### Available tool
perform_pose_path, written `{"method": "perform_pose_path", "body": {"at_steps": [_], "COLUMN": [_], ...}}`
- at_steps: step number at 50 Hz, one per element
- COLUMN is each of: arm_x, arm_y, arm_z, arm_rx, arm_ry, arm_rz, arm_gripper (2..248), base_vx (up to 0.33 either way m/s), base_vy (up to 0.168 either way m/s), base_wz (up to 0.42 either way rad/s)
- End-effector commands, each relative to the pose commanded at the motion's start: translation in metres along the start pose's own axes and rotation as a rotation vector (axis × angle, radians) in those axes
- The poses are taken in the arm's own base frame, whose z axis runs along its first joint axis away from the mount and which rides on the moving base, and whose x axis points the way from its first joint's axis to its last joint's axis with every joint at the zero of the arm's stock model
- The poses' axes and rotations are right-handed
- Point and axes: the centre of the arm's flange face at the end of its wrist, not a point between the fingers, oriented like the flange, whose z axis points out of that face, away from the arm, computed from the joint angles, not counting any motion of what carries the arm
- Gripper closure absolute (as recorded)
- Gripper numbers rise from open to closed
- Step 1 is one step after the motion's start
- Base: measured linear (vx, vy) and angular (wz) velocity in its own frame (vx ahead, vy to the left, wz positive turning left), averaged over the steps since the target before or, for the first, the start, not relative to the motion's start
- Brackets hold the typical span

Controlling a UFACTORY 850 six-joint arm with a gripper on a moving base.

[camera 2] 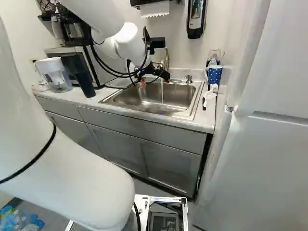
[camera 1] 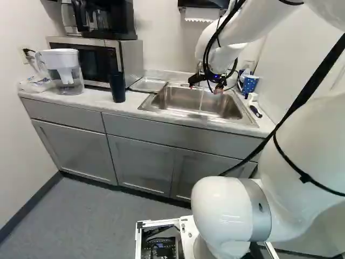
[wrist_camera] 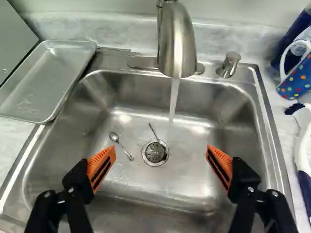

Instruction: Rinse the cup and place it in the tray

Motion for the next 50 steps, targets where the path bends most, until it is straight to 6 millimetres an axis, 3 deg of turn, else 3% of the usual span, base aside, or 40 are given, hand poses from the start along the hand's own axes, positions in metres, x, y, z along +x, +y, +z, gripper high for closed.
{"method": "perform_pose_path", "body": {"at_steps": [50], "arm_x": [-0.009], "arm_y": [-0.076], "arm_z": [-0.009], "arm_rx": [0.127], "arm_ry": [0.002], "arm_rz": [-0.122], "arm_gripper": [3], "base_vx": [0.0], "base_vy": [0.0], "base_wz": [0.0]}}
